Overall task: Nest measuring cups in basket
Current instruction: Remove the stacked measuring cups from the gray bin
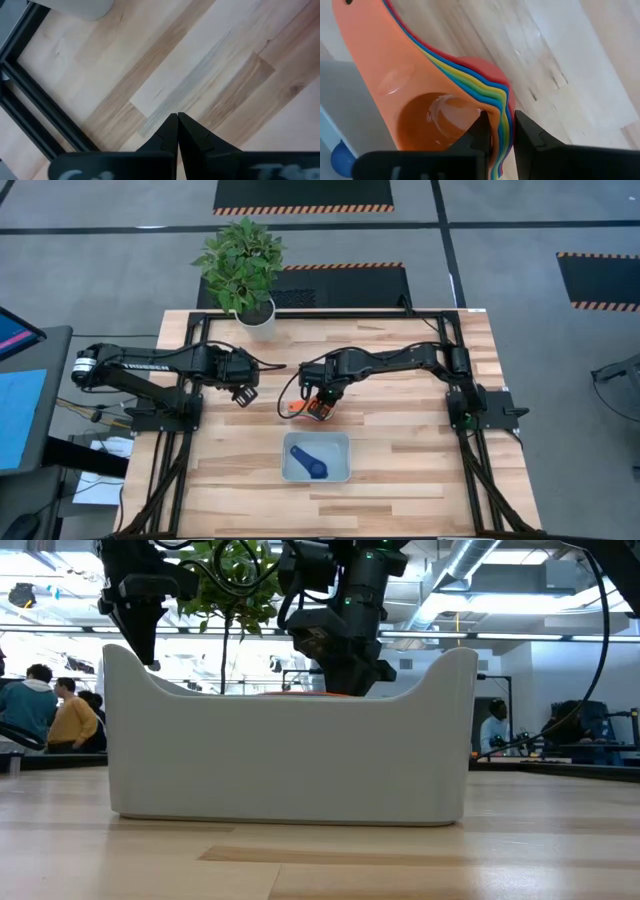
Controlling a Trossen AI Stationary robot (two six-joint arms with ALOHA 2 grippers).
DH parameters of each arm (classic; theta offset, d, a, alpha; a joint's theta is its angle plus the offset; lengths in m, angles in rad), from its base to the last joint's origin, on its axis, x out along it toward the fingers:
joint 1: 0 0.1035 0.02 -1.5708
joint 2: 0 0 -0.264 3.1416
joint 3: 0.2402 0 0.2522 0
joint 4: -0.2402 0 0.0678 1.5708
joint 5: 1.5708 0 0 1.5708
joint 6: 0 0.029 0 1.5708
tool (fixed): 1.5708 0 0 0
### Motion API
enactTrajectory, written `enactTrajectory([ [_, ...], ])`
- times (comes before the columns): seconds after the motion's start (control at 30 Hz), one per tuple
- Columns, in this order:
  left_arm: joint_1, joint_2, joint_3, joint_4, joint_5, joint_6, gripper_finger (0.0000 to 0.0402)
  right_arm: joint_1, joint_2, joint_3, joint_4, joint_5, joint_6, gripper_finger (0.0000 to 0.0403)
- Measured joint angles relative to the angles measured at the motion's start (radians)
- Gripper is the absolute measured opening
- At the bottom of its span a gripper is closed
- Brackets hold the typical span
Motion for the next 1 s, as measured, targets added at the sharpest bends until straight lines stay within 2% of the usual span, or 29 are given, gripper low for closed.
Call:
enactTrajectory([
  [0.2,0.0,0.0,0.0,0.0,0.008,0.0,0.0,0.0,0.0,0.0,-0.004,0.0,0.0,0.0104],
  [0.5,0.0,0.0,0.0,0.0,0.009,0.019,0.0,0.0,-0.001,-0.021,0.02,-0.012,0.001,0.0107],
  [0.7,0.0,0.0,0.0,0.0,0.009,0.02,0.0,0.01,-0.001,-0.071,0.033,-0.028,0.047,0.0124],
  [1.0,0.0,0.0,0.0,0.0,0.008,0.045,0.0,0.005,-0.001,-0.071,0.037,-0.028,0.038,0.0185],
])
